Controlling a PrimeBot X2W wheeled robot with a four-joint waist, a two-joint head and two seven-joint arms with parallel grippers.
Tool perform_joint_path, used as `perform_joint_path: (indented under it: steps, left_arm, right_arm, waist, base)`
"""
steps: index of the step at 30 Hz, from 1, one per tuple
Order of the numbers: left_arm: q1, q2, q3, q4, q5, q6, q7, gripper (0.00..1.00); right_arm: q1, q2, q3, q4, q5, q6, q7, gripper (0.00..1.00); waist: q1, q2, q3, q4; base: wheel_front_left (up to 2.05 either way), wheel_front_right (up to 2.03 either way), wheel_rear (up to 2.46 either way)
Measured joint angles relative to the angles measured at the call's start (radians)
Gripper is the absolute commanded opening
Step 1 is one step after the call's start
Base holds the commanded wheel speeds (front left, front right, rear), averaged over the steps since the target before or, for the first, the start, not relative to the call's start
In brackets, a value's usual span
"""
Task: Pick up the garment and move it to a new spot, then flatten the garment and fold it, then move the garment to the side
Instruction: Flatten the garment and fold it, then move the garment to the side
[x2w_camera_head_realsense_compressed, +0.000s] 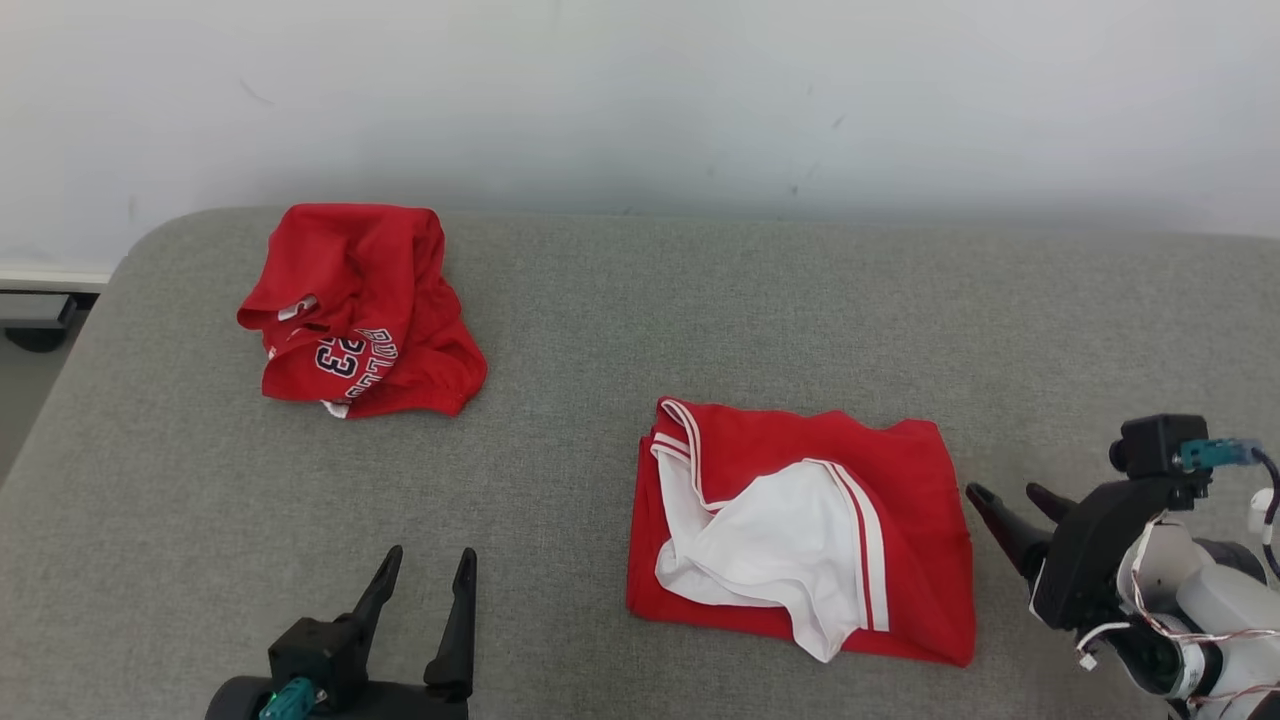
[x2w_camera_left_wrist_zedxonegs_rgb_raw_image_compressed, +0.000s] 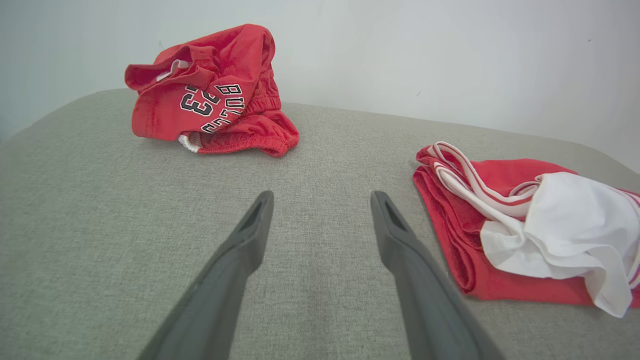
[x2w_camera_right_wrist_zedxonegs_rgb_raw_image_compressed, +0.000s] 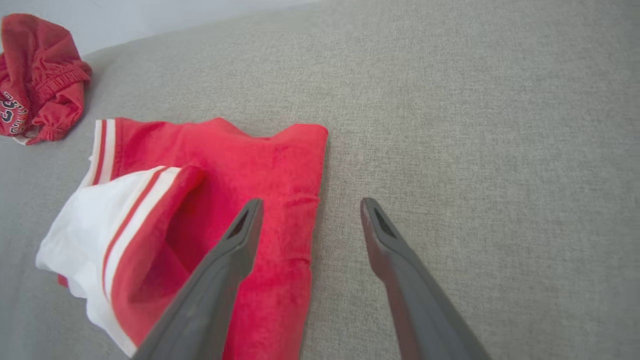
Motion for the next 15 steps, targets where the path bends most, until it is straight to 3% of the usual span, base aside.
perform_joint_path:
  steps: [15]
  left_arm:
    - [-0.029,-0.026,-0.019,-0.005,0.009,0.000,0.000,1.00]
  right_arm:
    - [-0.015,0.003,0.084,0.038,-0.061,-0.036,0.098,1.00]
  waist:
    - [0.0000,0.0001,0.023,0.032]
  base:
    - [0.00,0.00,0.00]
